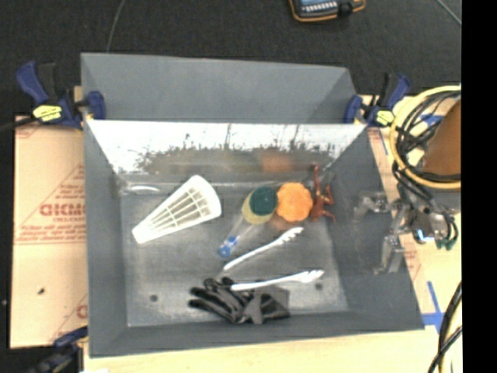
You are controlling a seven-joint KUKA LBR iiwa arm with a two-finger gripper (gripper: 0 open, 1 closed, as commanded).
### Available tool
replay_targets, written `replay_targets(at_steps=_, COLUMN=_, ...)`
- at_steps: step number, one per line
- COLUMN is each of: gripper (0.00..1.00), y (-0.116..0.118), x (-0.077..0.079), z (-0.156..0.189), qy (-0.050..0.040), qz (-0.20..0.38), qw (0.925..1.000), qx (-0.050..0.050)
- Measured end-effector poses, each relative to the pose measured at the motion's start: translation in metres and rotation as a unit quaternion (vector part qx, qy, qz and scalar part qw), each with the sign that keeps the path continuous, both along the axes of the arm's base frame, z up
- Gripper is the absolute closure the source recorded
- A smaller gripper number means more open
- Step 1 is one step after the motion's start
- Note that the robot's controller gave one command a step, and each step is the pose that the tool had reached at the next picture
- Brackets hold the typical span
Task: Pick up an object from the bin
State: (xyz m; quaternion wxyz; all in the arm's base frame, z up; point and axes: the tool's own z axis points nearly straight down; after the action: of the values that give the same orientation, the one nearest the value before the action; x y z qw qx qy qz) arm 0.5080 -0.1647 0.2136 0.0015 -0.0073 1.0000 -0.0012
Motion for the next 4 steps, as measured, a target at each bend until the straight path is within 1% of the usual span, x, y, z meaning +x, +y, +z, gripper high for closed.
replay_targets(at_steps=1, gripper=0.0, y=0.01, x=0.0, z=-0.012, qy=-0.0026, qz=-0.021, qw=0.9998, qx=0.0)
replay_targets(at_steps=2, gripper=0.0, y=0.03, x=0.04, z=-0.033, qy=-0.0044, qz=0.047, qw=0.9989, qx=-0.001)
replay_targets(at_steps=3, gripper=0.0, y=0.05, x=-0.003, z=-0.058, qy=-0.0029, qz=-0.041, qw=0.9991, qx=0.0)
replay_targets(at_steps=4, gripper=0.0, y=0.059, x=0.033, z=-0.074, qy=-0.0064, qz=0.029, qw=0.9996, qx=-0.002)
